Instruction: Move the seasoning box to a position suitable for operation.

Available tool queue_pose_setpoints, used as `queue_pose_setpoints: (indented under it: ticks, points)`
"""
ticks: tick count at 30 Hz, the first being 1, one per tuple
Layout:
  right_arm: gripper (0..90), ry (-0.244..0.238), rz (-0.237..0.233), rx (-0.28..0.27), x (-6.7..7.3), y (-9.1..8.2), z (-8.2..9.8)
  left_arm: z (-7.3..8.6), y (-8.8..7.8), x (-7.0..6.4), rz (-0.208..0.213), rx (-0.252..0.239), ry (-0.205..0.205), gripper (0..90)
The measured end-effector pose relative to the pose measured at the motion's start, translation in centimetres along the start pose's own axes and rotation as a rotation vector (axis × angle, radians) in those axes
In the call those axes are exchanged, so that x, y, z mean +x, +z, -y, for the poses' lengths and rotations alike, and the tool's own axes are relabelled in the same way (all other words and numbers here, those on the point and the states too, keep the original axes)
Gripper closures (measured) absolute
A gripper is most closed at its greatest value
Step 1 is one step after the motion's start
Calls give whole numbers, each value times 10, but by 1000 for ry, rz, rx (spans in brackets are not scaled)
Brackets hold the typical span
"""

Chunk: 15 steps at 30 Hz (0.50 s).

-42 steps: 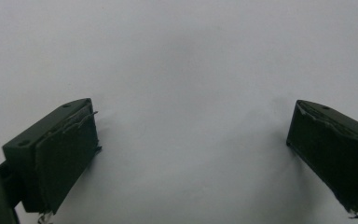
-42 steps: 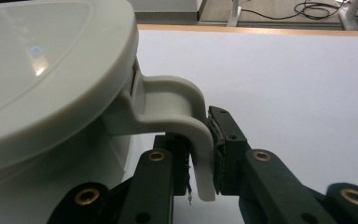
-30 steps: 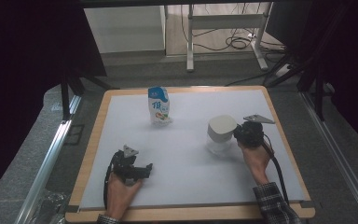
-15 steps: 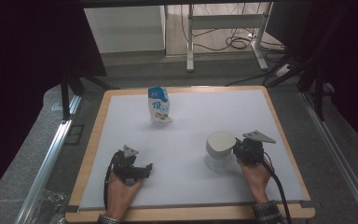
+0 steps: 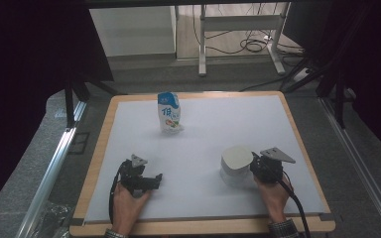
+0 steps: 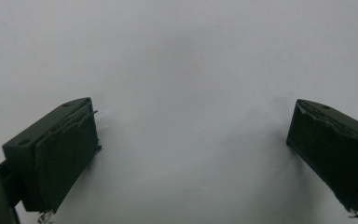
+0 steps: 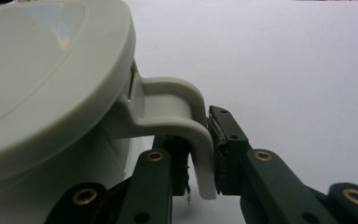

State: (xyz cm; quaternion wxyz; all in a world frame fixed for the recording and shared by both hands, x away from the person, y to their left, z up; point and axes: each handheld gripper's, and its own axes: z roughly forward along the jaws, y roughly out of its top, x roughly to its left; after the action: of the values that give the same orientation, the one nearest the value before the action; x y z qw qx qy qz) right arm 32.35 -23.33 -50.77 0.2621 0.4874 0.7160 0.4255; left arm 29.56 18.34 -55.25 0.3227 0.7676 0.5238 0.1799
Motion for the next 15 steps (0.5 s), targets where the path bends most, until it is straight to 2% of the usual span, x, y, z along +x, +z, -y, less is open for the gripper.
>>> queue_pose_setpoints:
  ticks: [4, 6, 9, 12, 15]
  points:
    - [747, -6, -29, -4, -4, -1, 1, 0, 0, 1, 21, -2, -9, 0]
    - [684, -18, -55, -5, -5, -3, -1, -1, 1, 0, 9, 5, 3, 0]
    - [661, -41, -53, 0, -4, -4, -1, -1, 1, 0, 13, 0, -7, 0]
    - [612, -77, -30, 12, -3, -6, 0, -1, 1, 0, 11, 3, -4, 0]
    - [575, -90, -29, 14, -5, -7, 2, -1, 1, 0, 11, 3, -2, 0]
